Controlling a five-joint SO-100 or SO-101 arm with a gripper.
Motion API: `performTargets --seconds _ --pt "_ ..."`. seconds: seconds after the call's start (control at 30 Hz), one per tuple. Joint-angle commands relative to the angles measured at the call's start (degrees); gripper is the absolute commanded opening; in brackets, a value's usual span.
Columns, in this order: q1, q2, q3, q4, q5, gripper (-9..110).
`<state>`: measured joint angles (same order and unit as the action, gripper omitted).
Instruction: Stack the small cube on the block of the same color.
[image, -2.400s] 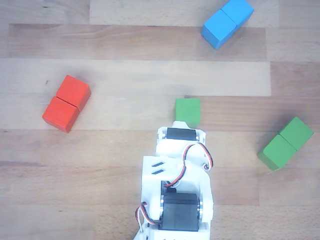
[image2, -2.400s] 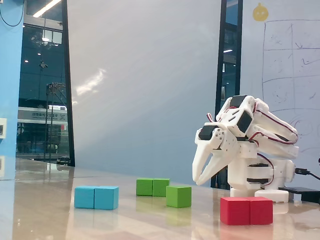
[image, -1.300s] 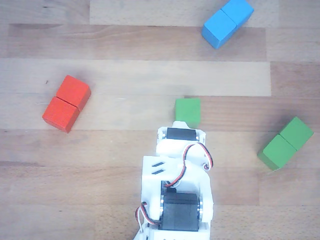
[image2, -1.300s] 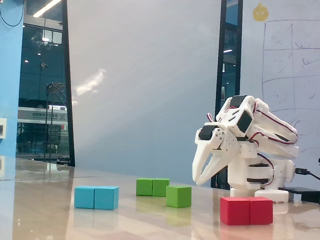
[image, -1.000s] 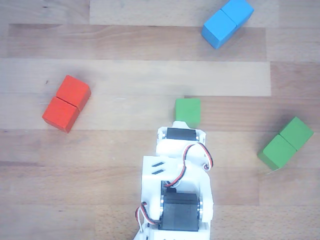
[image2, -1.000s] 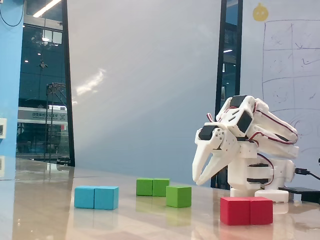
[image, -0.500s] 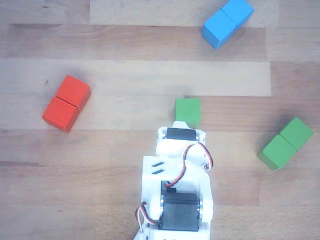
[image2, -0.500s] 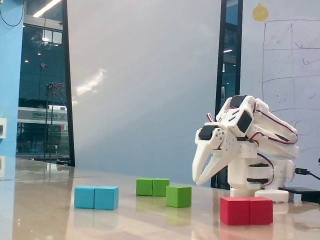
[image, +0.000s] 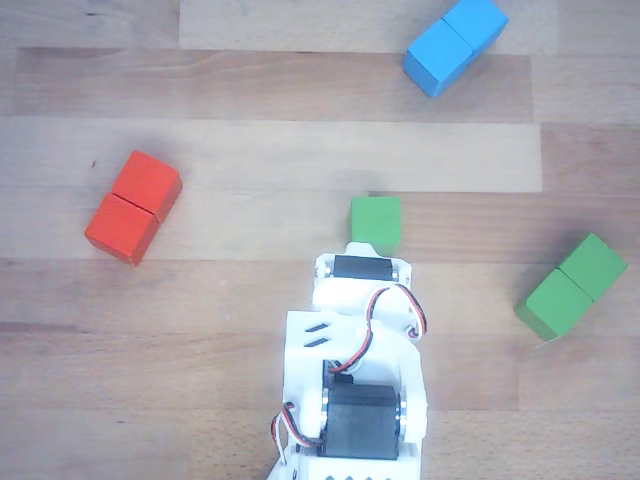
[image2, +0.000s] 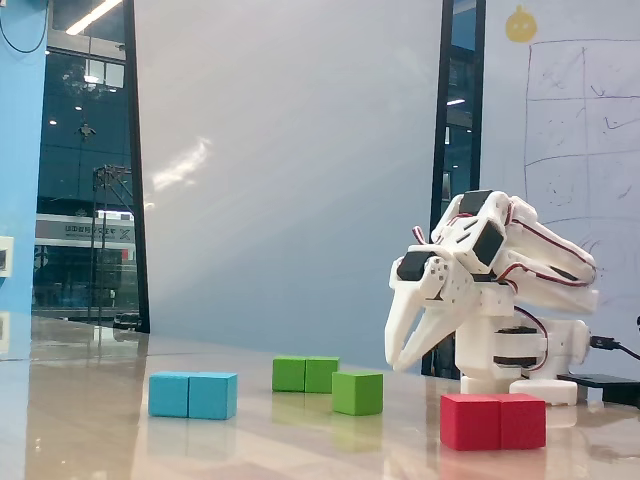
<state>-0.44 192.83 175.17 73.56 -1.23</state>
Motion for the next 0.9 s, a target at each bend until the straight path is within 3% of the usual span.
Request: performTargets --seconds 0.0,0.47,0.87 --pt "0.5 -7.6 -8.0 -3.1 -0.5 0" --pt "0.7 -48.0 -39.1 -7.4 -0.5 0" --pt "0.7 -72.2 -57.7 0.4 0.0 0"
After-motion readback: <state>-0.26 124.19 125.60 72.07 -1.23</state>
